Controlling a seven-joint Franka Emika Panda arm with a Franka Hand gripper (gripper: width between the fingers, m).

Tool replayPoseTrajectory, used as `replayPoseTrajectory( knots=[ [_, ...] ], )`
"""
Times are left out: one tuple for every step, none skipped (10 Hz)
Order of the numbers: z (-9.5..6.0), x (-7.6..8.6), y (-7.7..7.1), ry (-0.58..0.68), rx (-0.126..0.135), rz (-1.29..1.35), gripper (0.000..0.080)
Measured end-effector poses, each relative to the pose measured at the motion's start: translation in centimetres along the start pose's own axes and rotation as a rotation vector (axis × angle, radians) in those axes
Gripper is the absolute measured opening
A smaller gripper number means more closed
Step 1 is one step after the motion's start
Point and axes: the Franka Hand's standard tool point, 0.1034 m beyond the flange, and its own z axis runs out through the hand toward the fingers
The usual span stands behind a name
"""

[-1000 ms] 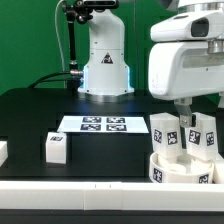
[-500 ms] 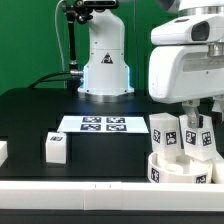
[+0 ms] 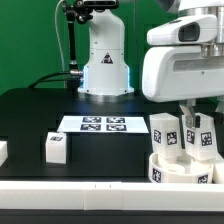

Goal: Assemble stool

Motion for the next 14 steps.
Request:
replayPoseTrajectory(
  knots=[
    [0.01, 0.0, 0.0, 0.0, 0.0, 0.075, 0.0332],
    [0.02, -0.01, 0.0, 0.0, 0.0, 0.114, 0.0333],
    [0.03, -0.02, 0.04, -0.001, 0.0, 0.201, 0.0333],
    [0.11, -0.03, 0.09, 0.002, 0.0, 0.282, 0.0333],
    [0.16, 0.05, 0.17, 0.015, 0.004, 0.361, 0.0333],
    [0.17, 0.01, 0.21, 0.014, 0.006, 0.49, 0.0333],
    [0.19, -0.05, 0.25, 0.013, 0.009, 0.595, 0.0333],
    [0.21, -0.07, 0.32, 0.012, 0.014, 0.692, 0.0333],
    [0.22, -0.09, 0.43, 0.01, 0.025, 0.813, 0.0333],
    [0.23, -0.1, 0.44, 0.006, 0.036, 0.927, 0.0333],
    [0.23, -0.11, 0.46, 0.001, 0.049, 1.047, 0.0333],
    [0.24, -0.12, 0.44, -0.003, 0.057, 1.124, 0.0333],
    [0.25, -0.12, 0.46, -0.005, 0.057, 1.177, 0.0333],
    [0.25, -0.12, 0.45, -0.007, 0.06, 1.227, 0.0333]
  ],
)
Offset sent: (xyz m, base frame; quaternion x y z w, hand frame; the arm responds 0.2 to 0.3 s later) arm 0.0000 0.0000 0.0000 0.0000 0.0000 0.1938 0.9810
